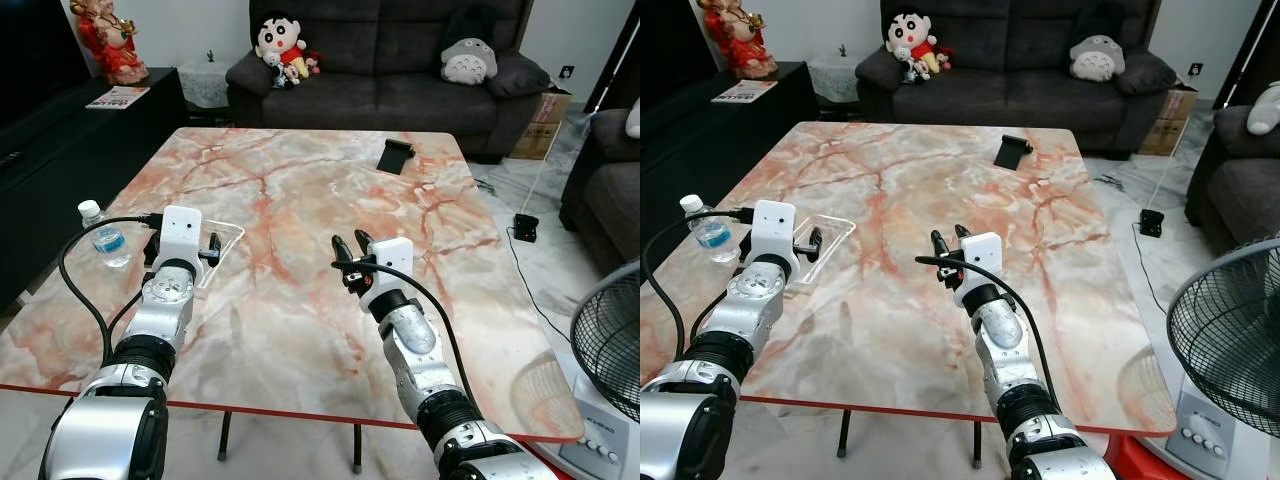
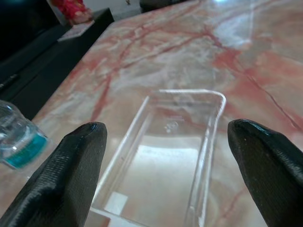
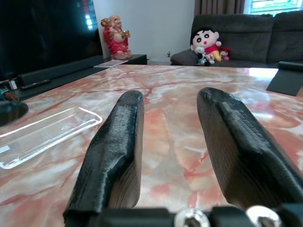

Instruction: Picking trash to rubbish bin

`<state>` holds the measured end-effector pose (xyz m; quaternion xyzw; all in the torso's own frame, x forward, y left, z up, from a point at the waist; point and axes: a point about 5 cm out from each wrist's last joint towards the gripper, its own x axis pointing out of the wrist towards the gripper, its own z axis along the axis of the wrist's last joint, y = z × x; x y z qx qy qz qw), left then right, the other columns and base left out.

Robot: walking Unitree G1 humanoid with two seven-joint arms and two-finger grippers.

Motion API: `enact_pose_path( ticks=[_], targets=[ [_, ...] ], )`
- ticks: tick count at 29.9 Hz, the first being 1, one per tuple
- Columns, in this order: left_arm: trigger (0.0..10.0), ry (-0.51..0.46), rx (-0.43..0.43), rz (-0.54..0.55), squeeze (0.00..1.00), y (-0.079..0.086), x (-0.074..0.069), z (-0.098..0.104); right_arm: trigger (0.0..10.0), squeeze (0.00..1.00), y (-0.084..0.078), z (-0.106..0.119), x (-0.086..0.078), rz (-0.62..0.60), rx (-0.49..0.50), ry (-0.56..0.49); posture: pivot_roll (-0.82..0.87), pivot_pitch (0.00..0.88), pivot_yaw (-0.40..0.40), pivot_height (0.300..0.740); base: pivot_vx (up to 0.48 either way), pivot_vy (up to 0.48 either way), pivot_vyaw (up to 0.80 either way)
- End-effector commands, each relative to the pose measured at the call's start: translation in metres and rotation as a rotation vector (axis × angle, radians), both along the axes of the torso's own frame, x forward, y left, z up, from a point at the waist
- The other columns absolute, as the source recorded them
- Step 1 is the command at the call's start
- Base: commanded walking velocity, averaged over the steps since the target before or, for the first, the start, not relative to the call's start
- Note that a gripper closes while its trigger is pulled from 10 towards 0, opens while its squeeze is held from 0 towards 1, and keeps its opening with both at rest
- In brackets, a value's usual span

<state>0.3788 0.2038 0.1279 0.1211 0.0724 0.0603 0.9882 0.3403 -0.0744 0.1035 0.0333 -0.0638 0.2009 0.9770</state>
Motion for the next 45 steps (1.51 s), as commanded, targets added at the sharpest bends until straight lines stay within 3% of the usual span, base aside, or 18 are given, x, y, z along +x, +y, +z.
enact_pose_path(
  ticks=[1, 25, 45],
  targets=[
    [10.0, -0.003, 0.014, 0.000, 0.00, 0.002, 0.004, 0.007, 10.0, 0.00, 0.002, 0.003, 0.000, 0.008, 0.003, -0.011, 0.02, 0.027, 0.020, 0.740, 0.000, 0.000, 0.00],
    [10.0, -0.006, 0.037, 0.024, 0.00, 0.004, 0.000, 0.002, 10.0, 0.00, -0.005, -0.026, -0.036, 0.025, 0.002, 0.060, 0.01, 0.140, -0.004, 0.740, 0.000, 0.000, 0.00],
    [10.0, -0.105, 0.031, 0.039, 0.00, 0.000, 0.018, 0.044, 10.0, 0.00, -0.014, -0.029, -0.061, 0.027, -0.008, 0.105, -0.02, 0.246, -0.034, 0.740, 0.000, 0.000, 0.00]
  ],
)
